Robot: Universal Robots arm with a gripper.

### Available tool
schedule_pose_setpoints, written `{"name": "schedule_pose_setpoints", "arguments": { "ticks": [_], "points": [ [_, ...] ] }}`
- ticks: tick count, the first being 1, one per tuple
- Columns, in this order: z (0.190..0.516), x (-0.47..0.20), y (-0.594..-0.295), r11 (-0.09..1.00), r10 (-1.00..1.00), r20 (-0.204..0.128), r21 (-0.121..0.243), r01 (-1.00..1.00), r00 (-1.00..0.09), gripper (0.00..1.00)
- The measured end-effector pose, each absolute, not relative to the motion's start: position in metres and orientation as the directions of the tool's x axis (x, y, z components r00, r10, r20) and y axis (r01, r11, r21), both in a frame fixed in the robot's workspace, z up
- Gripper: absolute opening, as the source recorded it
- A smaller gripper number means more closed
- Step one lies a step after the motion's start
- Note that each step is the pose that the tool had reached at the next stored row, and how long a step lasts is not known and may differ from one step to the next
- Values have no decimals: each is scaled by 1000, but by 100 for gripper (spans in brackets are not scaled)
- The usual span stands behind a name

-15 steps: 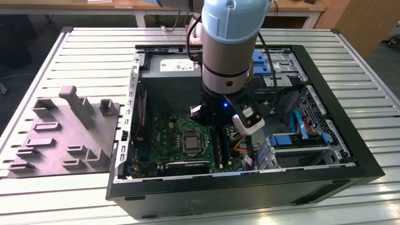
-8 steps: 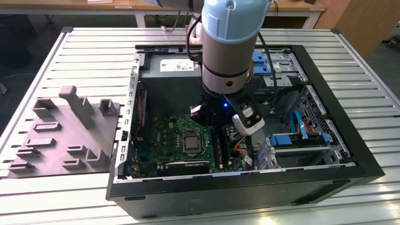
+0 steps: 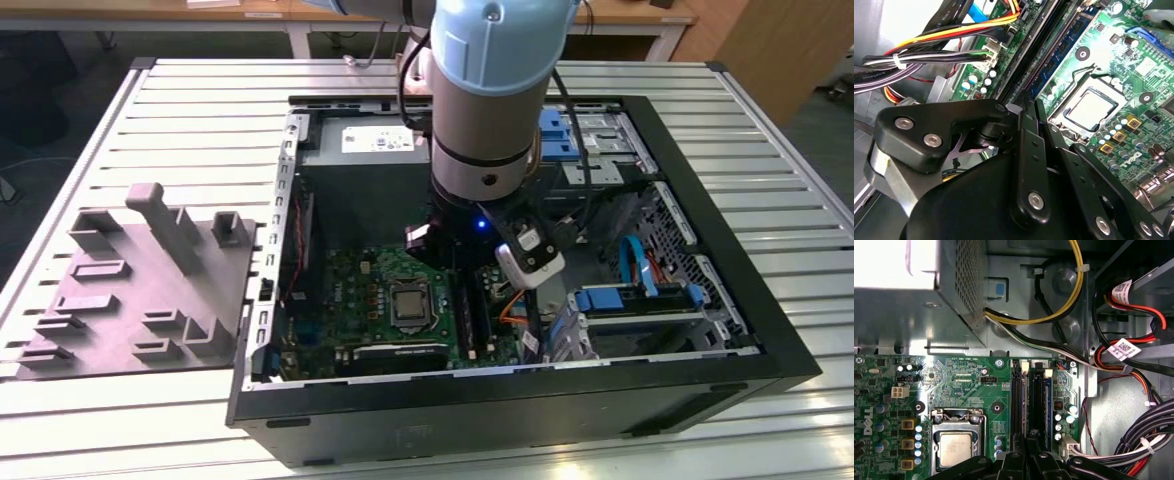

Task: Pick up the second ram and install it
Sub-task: 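Insert the second ram into the second slot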

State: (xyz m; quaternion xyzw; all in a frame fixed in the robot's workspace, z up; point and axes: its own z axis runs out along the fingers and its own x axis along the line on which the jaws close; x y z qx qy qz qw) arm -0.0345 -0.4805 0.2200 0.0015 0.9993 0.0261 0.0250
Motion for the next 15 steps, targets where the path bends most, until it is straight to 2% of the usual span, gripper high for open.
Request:
{"name": "schedule_pose_setpoints", "arguments": {
  "ticks": [15],
  "points": [
    [217, -34, -481, 999, 4, -50, 52, 2, -999, 13]
  ]
}}
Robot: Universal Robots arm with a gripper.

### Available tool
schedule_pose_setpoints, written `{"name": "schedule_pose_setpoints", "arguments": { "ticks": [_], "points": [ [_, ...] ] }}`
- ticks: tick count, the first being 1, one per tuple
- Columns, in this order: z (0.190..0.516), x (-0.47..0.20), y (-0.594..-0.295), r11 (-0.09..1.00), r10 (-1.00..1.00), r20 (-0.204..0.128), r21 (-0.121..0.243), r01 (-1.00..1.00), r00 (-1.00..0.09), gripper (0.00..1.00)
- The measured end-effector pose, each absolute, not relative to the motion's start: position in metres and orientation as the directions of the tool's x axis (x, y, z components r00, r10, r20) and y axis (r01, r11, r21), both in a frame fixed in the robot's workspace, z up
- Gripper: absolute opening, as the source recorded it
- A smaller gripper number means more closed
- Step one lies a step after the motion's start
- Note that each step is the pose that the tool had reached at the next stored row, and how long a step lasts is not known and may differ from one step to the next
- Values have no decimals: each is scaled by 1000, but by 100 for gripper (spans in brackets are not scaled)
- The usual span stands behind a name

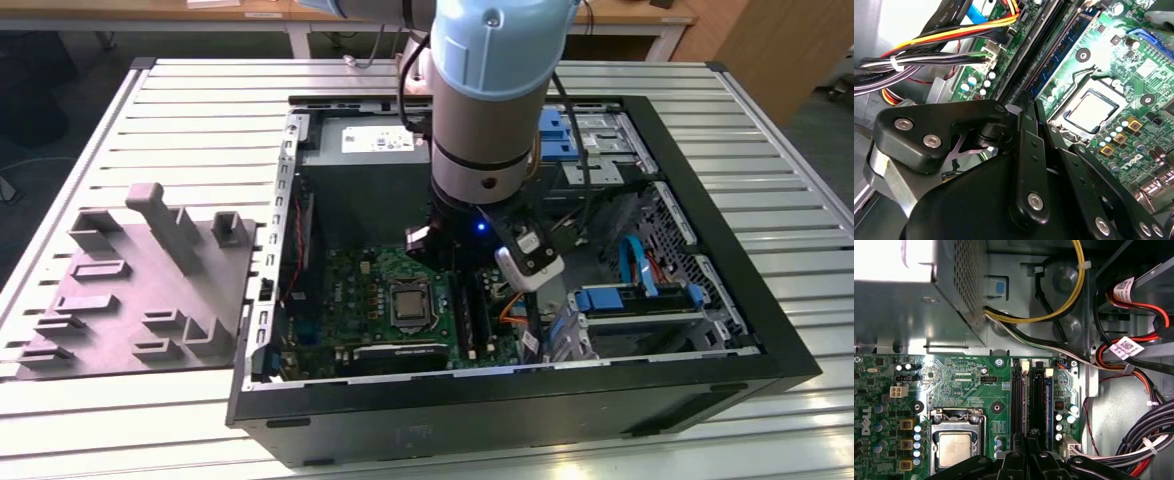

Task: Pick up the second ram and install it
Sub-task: 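Insert the second ram into the second slot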

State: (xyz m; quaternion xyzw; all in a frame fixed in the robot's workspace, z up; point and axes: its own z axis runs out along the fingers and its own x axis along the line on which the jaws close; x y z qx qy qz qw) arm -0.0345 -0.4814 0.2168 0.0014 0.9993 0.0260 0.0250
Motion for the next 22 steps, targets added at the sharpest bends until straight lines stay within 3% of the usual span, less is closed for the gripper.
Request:
{"name": "schedule_pose_setpoints", "arguments": {
  "ticks": [22],
  "points": [
    [215, -34, -481, 999, 4, -50, 52, 2, -999, 13]
  ]
}}
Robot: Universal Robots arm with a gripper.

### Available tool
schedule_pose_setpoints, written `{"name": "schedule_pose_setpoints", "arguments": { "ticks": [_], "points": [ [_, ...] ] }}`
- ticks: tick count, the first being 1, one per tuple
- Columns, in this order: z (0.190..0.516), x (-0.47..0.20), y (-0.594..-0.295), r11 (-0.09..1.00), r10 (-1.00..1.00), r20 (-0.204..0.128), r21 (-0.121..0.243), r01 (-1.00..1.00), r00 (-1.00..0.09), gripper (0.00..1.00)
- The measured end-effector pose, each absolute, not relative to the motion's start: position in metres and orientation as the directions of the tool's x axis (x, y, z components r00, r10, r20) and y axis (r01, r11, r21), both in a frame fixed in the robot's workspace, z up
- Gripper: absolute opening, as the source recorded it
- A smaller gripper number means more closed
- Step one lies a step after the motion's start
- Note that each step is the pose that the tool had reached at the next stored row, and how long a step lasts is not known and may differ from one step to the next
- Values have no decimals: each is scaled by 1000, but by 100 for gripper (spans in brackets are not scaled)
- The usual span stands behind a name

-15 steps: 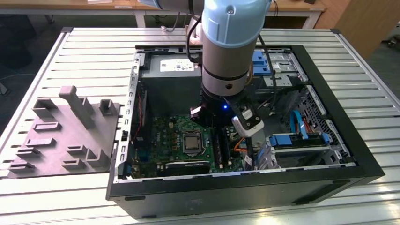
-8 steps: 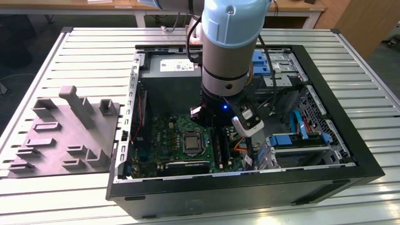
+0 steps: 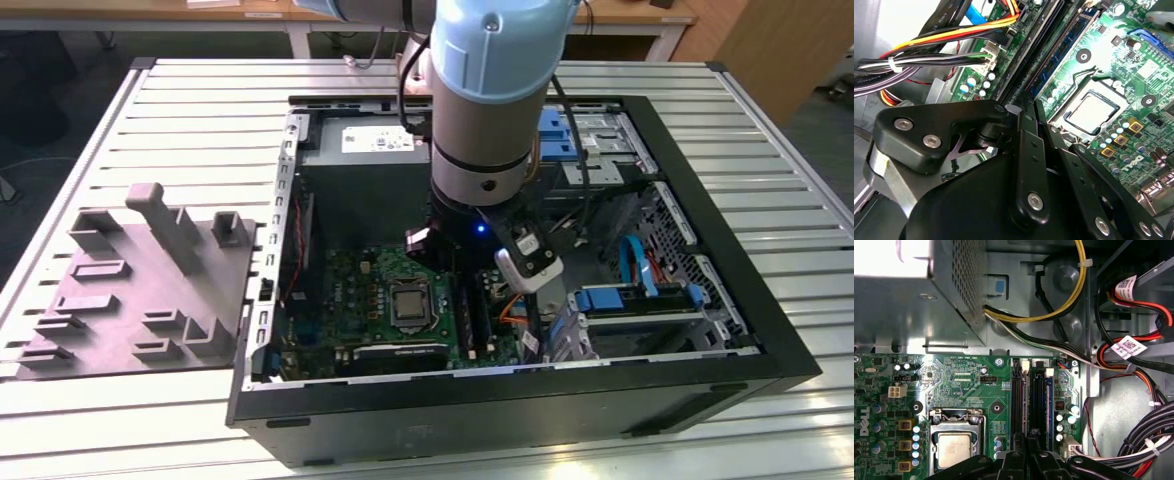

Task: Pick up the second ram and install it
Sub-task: 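Insert the second ram into the second slot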

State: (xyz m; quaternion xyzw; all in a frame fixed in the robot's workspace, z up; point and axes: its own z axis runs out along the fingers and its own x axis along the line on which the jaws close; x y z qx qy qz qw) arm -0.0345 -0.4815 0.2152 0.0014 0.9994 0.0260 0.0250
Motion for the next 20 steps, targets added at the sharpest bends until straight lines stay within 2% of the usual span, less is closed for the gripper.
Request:
{"name": "schedule_pose_setpoints", "arguments": {
  "ticks": [20],
  "points": [
    [213, -35, -482, 999, 4, -50, 52, 2, -999, 13]
  ]
}}
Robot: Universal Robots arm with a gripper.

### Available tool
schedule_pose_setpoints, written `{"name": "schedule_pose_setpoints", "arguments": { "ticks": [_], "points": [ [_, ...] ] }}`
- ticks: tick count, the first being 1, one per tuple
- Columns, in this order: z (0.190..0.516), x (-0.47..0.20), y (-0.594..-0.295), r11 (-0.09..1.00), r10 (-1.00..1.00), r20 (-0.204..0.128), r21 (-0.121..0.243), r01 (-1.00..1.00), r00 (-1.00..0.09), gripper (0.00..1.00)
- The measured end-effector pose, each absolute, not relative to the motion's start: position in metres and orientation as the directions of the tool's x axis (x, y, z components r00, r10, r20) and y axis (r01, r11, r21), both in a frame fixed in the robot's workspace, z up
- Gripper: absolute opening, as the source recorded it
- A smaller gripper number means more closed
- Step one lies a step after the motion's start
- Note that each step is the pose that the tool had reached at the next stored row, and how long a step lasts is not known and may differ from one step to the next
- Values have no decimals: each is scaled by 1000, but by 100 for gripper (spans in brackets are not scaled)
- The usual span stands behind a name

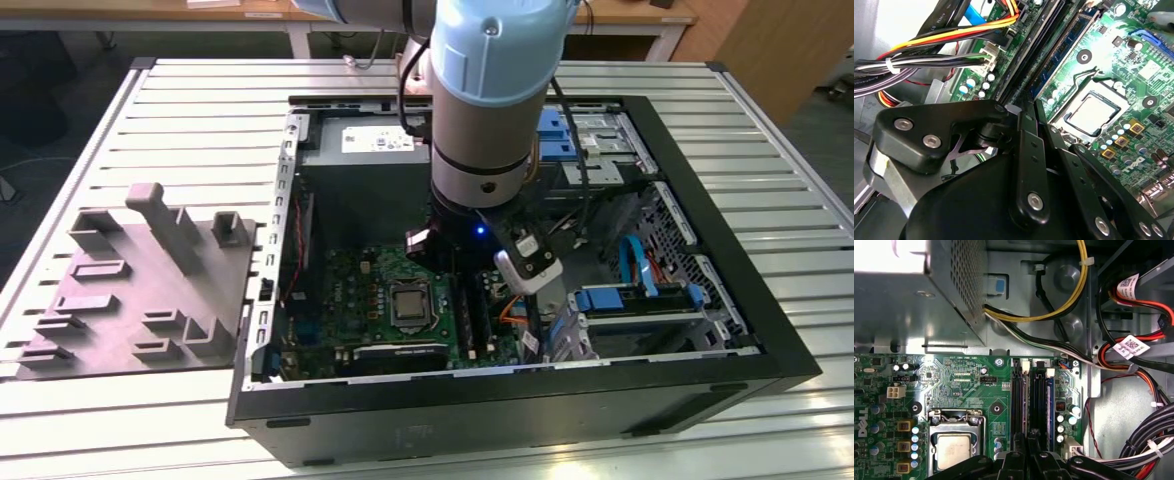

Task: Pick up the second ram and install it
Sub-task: 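Insert the second ram into the second slot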

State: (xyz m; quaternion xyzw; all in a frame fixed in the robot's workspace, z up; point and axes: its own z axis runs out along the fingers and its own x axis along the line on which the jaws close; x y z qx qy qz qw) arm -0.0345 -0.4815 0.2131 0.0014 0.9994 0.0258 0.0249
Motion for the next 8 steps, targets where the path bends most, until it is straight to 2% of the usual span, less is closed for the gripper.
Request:
{"name": "schedule_pose_setpoints", "arguments": {
  "ticks": [8],
  "points": [
    [213, -34, -481, 999, 4, -50, 52, 2, -999, 15]
  ]
}}
